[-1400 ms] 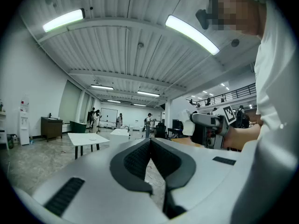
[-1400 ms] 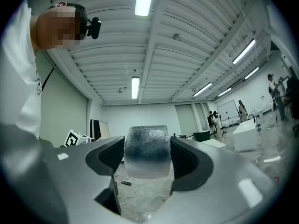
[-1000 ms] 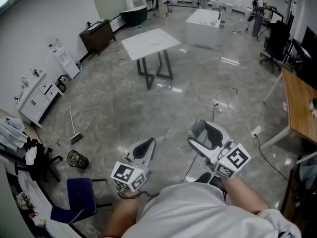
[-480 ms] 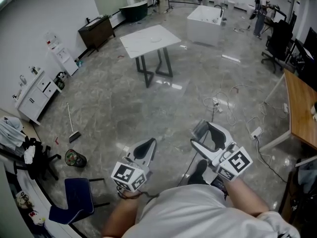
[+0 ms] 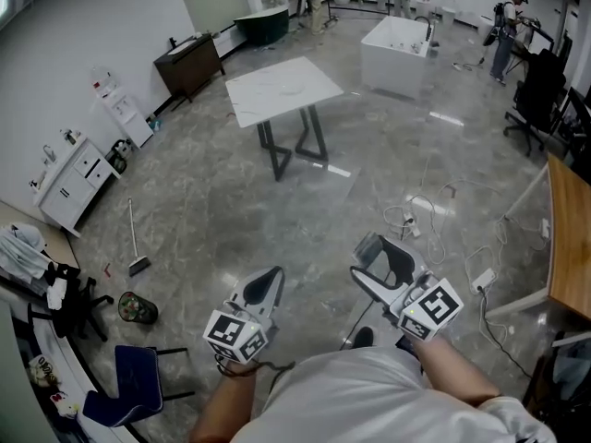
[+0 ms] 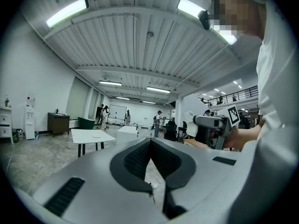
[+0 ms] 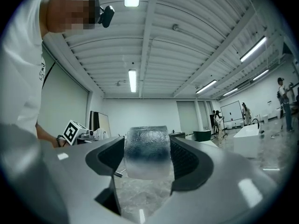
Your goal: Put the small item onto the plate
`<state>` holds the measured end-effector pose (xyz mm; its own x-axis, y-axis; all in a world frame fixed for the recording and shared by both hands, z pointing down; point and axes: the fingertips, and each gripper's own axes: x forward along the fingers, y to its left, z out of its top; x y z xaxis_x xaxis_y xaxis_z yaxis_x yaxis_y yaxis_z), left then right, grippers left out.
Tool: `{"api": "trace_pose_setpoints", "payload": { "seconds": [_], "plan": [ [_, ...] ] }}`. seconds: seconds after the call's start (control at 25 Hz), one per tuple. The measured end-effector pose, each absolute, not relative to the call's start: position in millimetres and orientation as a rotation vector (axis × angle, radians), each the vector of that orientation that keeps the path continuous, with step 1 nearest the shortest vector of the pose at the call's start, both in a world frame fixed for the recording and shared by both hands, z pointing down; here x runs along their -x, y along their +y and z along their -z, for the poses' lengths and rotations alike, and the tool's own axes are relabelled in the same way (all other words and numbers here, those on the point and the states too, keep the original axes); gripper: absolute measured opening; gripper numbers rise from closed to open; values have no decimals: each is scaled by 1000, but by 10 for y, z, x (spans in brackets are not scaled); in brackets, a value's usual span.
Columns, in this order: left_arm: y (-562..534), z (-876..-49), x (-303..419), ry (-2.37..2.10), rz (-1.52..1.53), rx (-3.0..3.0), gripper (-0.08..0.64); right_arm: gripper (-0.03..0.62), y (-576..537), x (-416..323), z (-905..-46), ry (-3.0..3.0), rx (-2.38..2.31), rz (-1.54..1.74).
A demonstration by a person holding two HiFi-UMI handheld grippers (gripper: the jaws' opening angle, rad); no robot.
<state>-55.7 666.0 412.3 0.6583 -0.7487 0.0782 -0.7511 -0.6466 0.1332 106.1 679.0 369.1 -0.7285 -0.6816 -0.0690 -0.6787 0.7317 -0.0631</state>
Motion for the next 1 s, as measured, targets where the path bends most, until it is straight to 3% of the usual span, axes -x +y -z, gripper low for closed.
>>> {"api": "trace_pose_setpoints", "payload": {
  "seconds": [0.44, 1.0],
  "plan": [
    [5625, -3993, -228, -1301, 9, -2703, 8, 296, 5703, -1713, -3694, 2870, 1026, 114],
    [3883, -4130, -184, -1310, 31, -2688, 8, 296, 4096, -1696, -3770, 2886, 1055, 103]
  ]
}}
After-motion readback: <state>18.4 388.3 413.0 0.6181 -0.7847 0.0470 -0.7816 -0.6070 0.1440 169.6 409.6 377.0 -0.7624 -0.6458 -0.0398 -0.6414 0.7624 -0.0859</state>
